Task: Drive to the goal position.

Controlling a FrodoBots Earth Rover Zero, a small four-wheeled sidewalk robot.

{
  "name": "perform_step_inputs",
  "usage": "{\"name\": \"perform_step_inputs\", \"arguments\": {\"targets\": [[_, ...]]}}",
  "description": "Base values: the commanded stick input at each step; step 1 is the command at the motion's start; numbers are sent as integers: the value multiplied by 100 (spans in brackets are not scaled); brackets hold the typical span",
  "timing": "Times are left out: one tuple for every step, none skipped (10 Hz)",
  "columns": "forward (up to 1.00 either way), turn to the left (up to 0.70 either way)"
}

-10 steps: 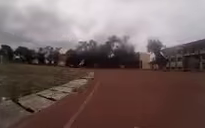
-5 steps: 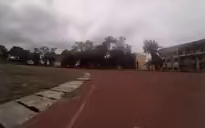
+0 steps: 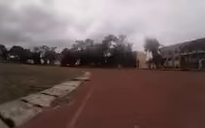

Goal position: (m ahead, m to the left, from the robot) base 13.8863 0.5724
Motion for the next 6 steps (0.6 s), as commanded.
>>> {"name": "perform_step_inputs", "arguments": {"targets": [[100, -2], [100, -25], [100, 0], [100, 0], [100, 0], [100, 0]]}}
